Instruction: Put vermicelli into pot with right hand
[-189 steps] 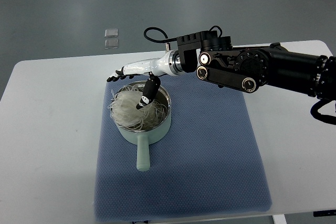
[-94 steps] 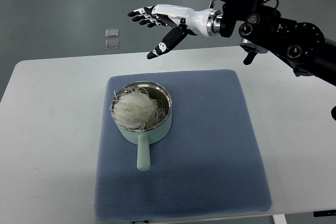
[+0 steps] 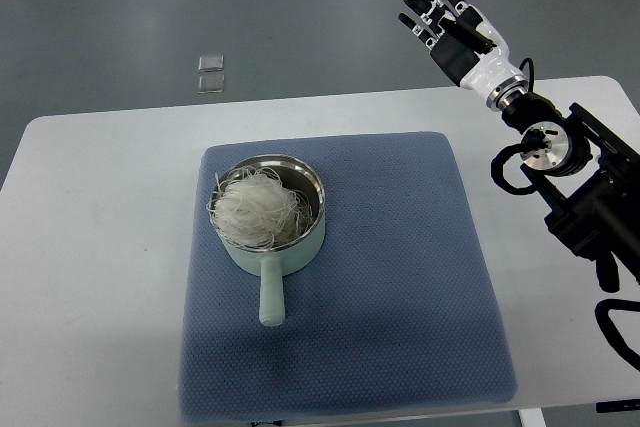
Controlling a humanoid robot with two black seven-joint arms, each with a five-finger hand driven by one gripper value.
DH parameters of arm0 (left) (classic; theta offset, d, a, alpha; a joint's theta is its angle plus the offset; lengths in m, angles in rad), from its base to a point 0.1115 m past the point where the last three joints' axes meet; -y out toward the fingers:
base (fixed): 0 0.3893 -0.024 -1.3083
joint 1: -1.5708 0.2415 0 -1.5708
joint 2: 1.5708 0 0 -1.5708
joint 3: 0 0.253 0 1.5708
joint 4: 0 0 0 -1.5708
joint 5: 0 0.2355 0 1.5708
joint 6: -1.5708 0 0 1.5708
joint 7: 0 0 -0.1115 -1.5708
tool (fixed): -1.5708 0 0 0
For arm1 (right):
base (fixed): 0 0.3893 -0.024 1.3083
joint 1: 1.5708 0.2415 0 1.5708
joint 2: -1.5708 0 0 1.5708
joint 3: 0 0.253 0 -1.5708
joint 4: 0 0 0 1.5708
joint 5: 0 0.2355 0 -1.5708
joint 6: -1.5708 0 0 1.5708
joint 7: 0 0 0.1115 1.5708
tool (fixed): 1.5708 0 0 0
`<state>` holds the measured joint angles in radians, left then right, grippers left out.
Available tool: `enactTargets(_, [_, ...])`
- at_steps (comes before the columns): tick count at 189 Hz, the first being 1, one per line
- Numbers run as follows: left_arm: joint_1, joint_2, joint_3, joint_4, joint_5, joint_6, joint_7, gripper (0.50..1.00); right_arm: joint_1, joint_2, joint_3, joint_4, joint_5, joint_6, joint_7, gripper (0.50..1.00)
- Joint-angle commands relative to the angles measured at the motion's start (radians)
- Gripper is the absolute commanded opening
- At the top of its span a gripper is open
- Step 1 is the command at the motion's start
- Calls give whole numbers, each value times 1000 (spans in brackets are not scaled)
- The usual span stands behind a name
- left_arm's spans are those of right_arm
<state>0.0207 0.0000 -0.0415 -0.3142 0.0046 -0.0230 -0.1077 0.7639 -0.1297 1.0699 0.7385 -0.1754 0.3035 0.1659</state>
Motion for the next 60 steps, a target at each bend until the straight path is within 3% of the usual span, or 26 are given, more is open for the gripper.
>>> enactTargets(1, [1, 0, -1, 0, 0, -3, 11, 1000, -11, 10, 8, -34, 89, 2, 15, 934])
enactTargets(37, [-1, 0, -1, 0, 0, -3, 11, 1000, -26, 8, 10, -85, 145, 2, 96, 934])
enactTargets(60, [-1, 0, -1, 0, 0, -3, 11, 1000, -25, 16, 12, -106, 148, 3, 103, 934])
